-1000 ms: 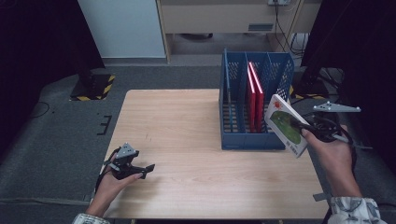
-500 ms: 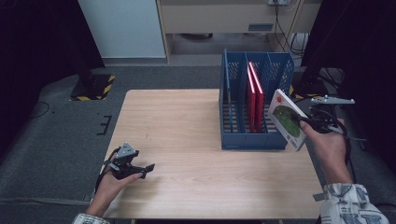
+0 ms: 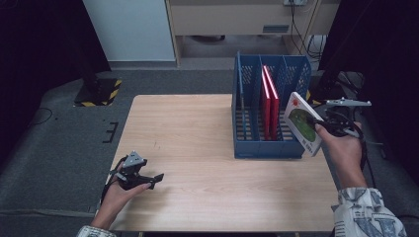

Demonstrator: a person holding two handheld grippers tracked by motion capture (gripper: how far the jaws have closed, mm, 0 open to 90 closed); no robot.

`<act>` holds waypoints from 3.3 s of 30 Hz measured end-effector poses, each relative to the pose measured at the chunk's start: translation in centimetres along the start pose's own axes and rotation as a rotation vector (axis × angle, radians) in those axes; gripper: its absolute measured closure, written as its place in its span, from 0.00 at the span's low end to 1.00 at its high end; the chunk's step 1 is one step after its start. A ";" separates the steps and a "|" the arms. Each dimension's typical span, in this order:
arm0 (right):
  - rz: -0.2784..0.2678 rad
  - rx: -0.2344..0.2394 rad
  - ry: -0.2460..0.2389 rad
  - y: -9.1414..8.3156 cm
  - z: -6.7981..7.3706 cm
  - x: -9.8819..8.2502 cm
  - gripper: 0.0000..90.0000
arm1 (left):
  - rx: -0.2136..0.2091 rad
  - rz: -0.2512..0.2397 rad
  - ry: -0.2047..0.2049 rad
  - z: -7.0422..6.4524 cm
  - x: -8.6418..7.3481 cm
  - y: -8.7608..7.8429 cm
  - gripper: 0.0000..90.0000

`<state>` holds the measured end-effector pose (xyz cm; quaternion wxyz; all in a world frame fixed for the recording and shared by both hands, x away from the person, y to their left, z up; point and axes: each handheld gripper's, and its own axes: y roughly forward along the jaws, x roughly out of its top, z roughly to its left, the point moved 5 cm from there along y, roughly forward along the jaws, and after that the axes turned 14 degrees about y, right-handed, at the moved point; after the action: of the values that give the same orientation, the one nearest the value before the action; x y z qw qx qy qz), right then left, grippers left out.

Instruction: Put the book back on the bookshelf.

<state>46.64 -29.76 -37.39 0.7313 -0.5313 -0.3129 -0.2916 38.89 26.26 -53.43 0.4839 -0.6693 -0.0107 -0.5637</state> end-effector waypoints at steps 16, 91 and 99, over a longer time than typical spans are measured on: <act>-0.028 -0.053 0.025 2.2 -0.6 3.0 0.85 | 0.007 0.000 0.004 0.0 0.0 0.1 0.05; 0.084 -0.122 0.085 12.6 -0.9 -0.1 0.85 | 0.012 -0.008 0.008 0.2 0.1 0.0 0.05; 0.096 -0.121 0.079 12.9 -0.8 -0.4 0.85 | 0.012 -0.009 0.007 0.2 0.1 0.0 0.05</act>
<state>56.27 -27.05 -45.52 0.7227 -0.5772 -0.2397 -0.2952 39.04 26.37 -53.33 0.4856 -0.6642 -0.0153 -0.5681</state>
